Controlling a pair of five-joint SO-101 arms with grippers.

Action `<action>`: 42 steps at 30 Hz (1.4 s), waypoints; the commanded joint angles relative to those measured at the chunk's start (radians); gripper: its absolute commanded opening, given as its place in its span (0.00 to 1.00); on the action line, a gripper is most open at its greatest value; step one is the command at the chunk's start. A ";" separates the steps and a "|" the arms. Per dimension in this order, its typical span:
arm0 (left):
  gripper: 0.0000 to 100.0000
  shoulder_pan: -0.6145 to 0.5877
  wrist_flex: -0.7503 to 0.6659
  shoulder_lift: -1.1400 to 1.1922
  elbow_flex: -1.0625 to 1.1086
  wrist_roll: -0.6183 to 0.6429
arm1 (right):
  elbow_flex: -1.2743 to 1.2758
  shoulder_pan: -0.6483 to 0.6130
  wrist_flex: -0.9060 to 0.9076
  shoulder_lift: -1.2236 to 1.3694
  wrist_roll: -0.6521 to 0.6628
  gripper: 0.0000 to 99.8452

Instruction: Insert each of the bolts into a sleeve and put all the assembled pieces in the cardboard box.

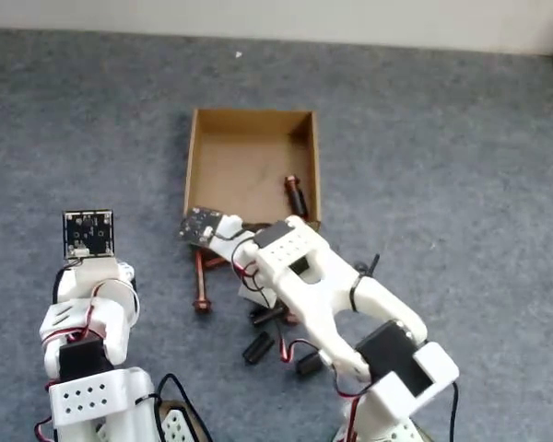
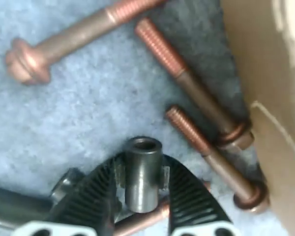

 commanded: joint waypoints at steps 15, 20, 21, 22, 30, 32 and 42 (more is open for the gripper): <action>0.00 -0.004 -0.021 -0.008 -0.008 -0.003 | 0.038 0.166 0.282 -0.713 -0.325 0.00; 0.00 -0.002 -0.021 -0.008 -0.007 -0.003 | 0.176 0.255 0.220 -0.826 -0.402 0.00; 0.00 -0.002 -0.021 -0.008 -0.007 -0.003 | 0.211 0.288 0.191 -0.857 -0.422 0.00; 0.00 -0.002 -0.021 -0.008 -0.010 -0.003 | 0.249 0.325 0.154 -0.889 -0.446 0.00; 0.00 0.008 -0.015 -0.007 -0.102 -0.006 | 0.524 0.530 -0.096 -1.113 -0.591 0.00; 0.00 0.053 -0.015 0.001 -0.150 -0.043 | 0.559 0.544 -0.131 -1.147 -0.612 0.00; 0.00 0.397 0.253 0.096 -0.443 -0.195 | 0.582 0.673 -0.165 -1.187 -0.689 0.00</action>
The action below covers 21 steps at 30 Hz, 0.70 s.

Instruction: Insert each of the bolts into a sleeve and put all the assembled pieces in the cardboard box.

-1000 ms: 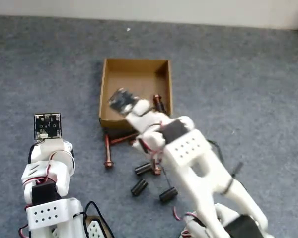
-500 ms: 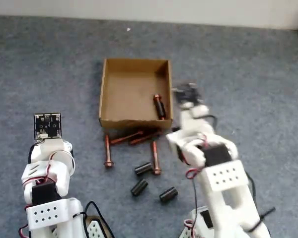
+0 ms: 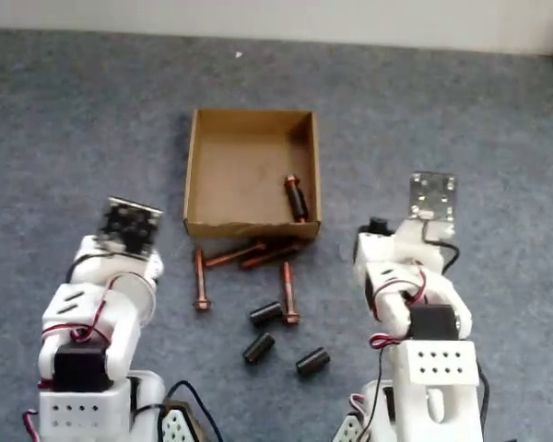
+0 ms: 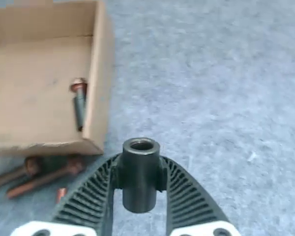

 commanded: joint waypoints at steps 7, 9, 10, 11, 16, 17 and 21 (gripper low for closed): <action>0.00 0.302 0.115 0.518 -0.317 -0.046 | -0.008 0.104 -0.087 -0.025 -0.049 0.00; 0.02 0.358 0.114 0.633 -0.366 -0.066 | -0.008 0.131 -0.094 -0.024 -0.061 0.00; 0.04 0.386 0.114 0.690 -0.387 -0.092 | -0.008 0.147 -0.094 -0.024 -0.066 0.00; 0.07 0.407 0.110 0.739 -0.404 -0.109 | -0.008 0.157 -0.096 -0.024 -0.072 0.00; 0.12 0.466 0.107 0.952 -0.496 -0.115 | -0.008 0.176 -0.110 -0.024 -0.072 0.00; 0.12 0.476 0.107 0.990 -0.516 -0.117 | -0.008 0.176 -0.110 -0.024 -0.072 0.00; 0.12 0.519 0.104 1.135 -0.588 -0.117 | -0.008 0.176 -0.110 -0.024 -0.072 0.00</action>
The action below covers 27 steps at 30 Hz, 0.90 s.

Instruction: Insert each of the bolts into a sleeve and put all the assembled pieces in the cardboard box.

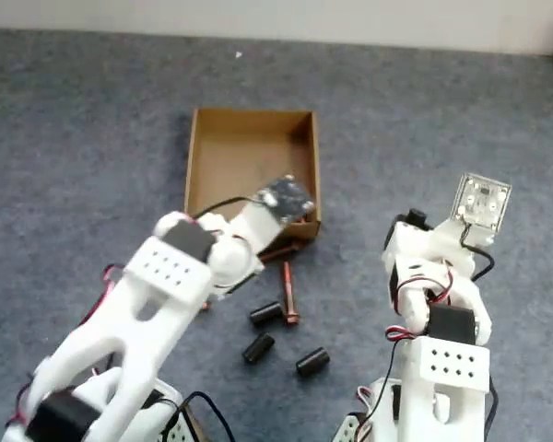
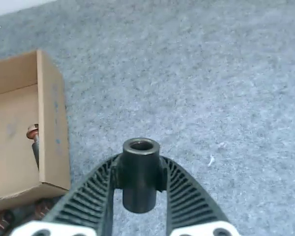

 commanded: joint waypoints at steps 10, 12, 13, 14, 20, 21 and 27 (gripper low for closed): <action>0.12 0.065 -0.092 0.404 -0.274 -0.014 | -0.008 0.016 -0.038 -0.024 -0.009 0.00; 0.12 0.064 -0.092 0.456 -0.318 -0.014 | -0.008 0.016 -0.038 -0.024 -0.009 0.00; 0.12 0.064 -0.092 0.479 -0.337 -0.014 | -0.007 0.016 -0.038 -0.024 -0.009 0.00; 0.12 0.065 -0.092 0.501 -0.355 -0.014 | -0.007 0.016 -0.038 -0.024 -0.009 0.00; 0.12 0.068 -0.092 0.591 -0.455 -0.012 | -0.007 0.016 -0.038 -0.025 -0.009 0.00; 0.12 0.068 -0.092 0.604 -0.467 -0.012 | -0.007 0.016 -0.038 -0.025 -0.009 0.00; 0.12 0.068 -0.092 0.704 -0.547 -0.011 | -0.007 0.016 -0.038 -0.027 -0.006 0.00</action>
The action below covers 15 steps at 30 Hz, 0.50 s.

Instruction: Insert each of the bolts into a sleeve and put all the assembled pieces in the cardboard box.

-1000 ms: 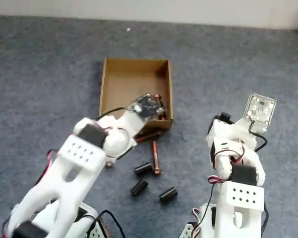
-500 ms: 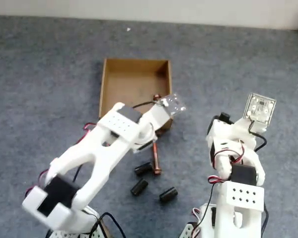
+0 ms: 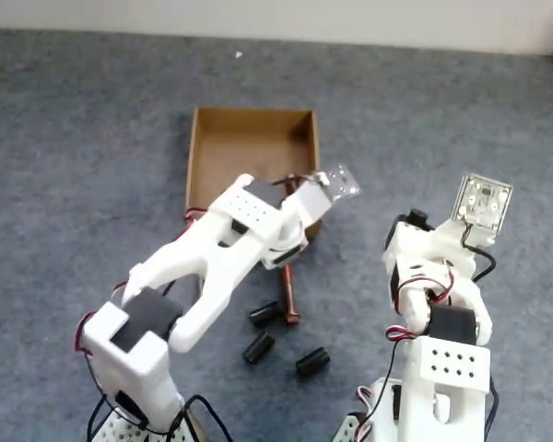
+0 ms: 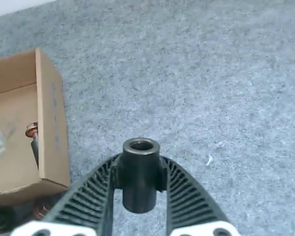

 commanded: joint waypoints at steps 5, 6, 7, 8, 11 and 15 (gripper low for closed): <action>0.12 0.018 -0.015 0.111 -0.140 -0.009 | -0.007 0.010 -0.038 -0.027 -0.005 0.00; 0.12 0.024 -0.015 0.124 -0.147 -0.009 | -0.007 0.010 -0.038 -0.027 -0.005 0.00; 0.12 0.030 -0.015 0.136 -0.153 -0.008 | -0.007 0.010 -0.038 -0.027 -0.005 0.00; 0.12 0.036 -0.014 0.142 -0.157 -0.008 | -0.007 0.010 -0.038 -0.028 -0.005 0.00; 0.11 0.038 -0.014 0.150 -0.160 -0.008 | -0.007 0.010 -0.038 -0.028 -0.003 0.00; 0.00 0.041 -0.014 0.150 -0.157 -0.008 | -0.007 0.010 -0.038 -0.028 -0.003 0.00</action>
